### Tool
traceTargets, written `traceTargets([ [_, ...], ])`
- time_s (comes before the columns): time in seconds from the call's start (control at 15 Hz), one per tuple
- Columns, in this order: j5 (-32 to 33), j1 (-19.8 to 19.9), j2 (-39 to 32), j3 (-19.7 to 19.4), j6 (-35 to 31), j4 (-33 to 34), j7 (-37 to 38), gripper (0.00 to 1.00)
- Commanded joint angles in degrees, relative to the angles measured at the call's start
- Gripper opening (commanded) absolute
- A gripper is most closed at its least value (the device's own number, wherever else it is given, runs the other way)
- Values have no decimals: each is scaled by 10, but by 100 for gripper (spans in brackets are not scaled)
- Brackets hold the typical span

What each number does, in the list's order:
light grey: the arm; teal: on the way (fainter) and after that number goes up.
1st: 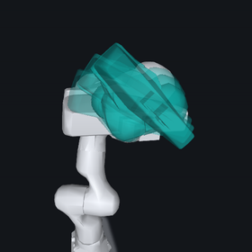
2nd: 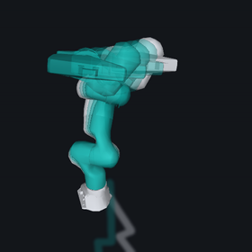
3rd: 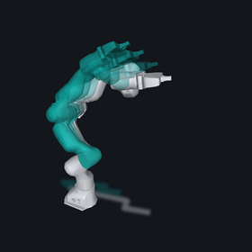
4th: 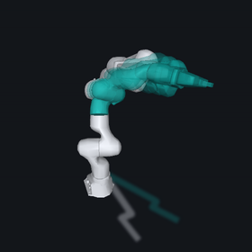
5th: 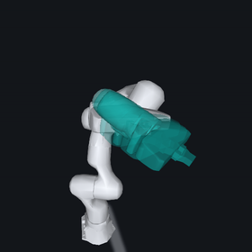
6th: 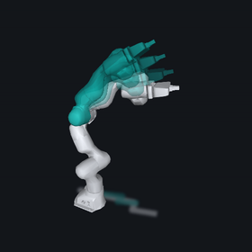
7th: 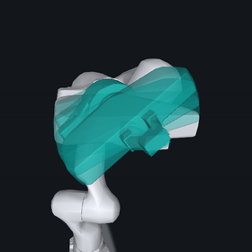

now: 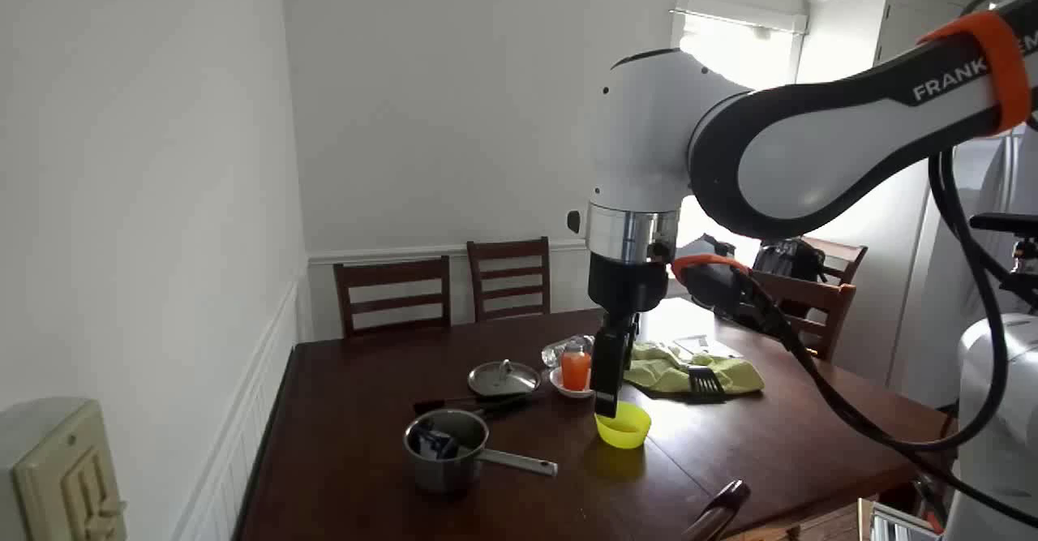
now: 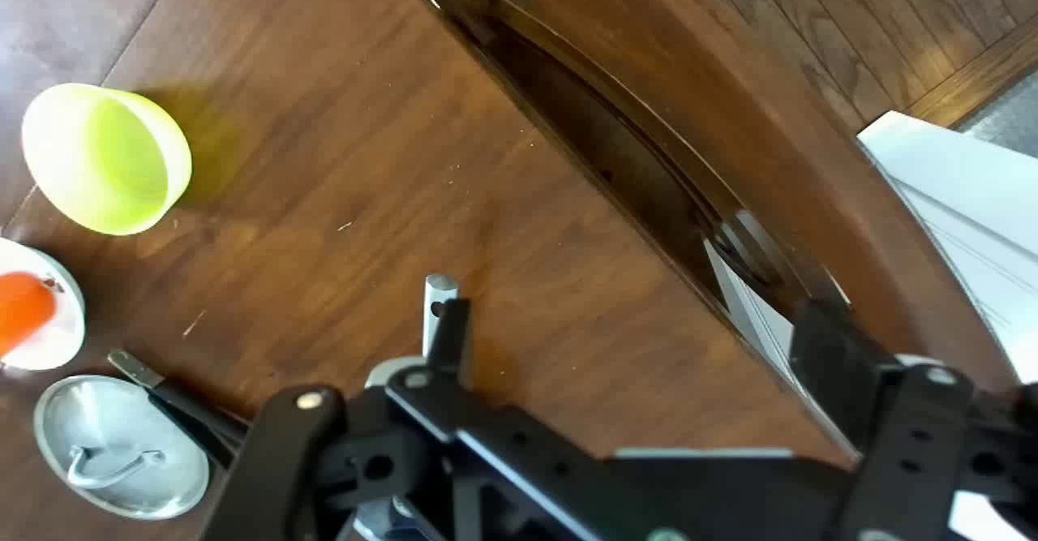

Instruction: Pick up the object from the silver pot and put it in the yellow bowl

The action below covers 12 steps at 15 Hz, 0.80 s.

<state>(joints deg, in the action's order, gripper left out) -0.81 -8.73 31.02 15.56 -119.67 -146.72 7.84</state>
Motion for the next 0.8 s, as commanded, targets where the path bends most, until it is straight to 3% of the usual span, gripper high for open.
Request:
traceTargets([
  [0.0, 6, -10, -2, -9, 1, 1, 5, 100],
  [0.33, 11, 2, -22, -6, -14, 9, 23, 100],
  [0.47, 80, 50, -64, 9, -19, 33, 76, 100],
  [0.73, 202, 123, -182, -5, -109, 89, 146, 100],
])
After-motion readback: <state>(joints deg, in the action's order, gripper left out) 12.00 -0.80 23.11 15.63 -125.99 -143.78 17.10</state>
